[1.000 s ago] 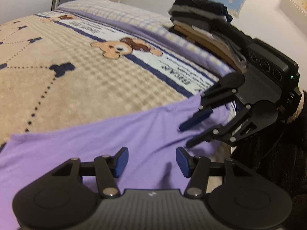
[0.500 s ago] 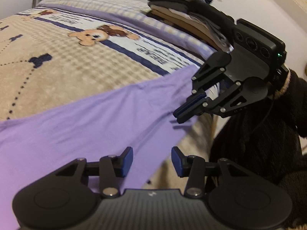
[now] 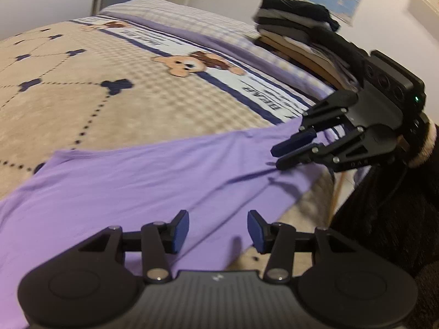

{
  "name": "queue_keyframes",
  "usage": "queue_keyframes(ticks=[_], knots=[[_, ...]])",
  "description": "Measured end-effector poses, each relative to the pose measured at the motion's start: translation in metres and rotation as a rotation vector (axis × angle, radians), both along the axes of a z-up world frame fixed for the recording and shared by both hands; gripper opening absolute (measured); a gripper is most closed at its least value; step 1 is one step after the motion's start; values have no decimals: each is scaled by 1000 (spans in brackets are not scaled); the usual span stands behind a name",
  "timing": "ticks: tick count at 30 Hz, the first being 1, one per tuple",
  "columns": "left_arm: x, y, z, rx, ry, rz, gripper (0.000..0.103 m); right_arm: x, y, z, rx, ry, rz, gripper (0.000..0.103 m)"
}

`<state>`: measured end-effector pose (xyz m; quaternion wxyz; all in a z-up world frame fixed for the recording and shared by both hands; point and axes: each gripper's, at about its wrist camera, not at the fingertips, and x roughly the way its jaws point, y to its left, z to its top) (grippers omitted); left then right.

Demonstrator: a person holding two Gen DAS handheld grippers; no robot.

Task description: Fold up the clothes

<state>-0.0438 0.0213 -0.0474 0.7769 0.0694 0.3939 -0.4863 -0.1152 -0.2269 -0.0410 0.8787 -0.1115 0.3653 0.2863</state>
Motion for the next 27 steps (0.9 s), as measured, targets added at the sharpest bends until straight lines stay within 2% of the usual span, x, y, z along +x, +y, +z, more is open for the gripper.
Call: queue_keyframes(ticks=[9,11,14,22,27], knots=[[9,16,-3,4,-16,67,50,21,26,-9,-32,7,45,15],[10,21,-2,5,-17,74,50,21,30,-9,-52,-12,60,10],[8,29,-1,4,-20,83,50,18,29,-3,-32,-30,86,2],[0,53,4,-7,-35,105,50,-5,24,0,-6,-6,187,1],[-6,65,8,-6,-32,82,51,-18,22,1,34,32,251,1]])
